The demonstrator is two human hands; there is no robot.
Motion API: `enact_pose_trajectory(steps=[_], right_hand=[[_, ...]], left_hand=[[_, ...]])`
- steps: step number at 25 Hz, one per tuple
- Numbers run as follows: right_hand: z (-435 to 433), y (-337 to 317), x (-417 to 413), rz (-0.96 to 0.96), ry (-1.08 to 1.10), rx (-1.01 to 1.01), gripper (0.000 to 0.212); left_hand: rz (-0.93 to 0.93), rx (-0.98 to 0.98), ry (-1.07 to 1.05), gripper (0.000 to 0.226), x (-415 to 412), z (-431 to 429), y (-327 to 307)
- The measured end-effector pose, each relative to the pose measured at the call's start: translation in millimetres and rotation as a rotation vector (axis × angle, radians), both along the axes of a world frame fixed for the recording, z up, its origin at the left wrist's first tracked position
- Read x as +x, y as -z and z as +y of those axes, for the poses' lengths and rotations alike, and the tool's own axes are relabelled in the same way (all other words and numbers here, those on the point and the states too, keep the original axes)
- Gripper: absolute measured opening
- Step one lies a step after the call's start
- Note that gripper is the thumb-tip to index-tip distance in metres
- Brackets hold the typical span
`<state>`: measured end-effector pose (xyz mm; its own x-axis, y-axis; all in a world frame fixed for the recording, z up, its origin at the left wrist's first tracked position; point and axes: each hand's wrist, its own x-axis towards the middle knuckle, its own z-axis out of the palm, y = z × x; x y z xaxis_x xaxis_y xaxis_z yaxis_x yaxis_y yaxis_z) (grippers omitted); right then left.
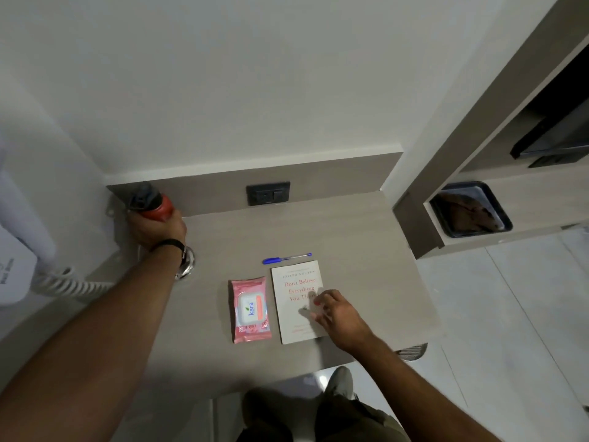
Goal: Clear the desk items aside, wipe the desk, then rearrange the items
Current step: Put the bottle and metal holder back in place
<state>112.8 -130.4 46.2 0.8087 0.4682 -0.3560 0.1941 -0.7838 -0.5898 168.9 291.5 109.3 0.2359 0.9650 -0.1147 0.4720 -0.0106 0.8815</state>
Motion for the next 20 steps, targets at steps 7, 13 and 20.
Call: enact_pose_trajectory(steps=[7, 13, 20], right_hand=[[-4.7, -1.3, 7.8, 0.001, -0.08, -0.084, 0.041], [-12.2, 6.8, 11.3, -0.023, -0.124, -0.08, 0.045], [-16.4, 21.2, 3.7, -0.056, -0.165, -0.092, 0.052]], left_hand=[[-0.18, 0.057, 0.421, 0.073, 19.7, -108.8, -23.8], [-0.036, 0.014, 0.719, 0.075, 46.4, -188.8, -7.6], [0.035, 0.031, 0.707, 0.082, 56.3, -200.0, 6.4]])
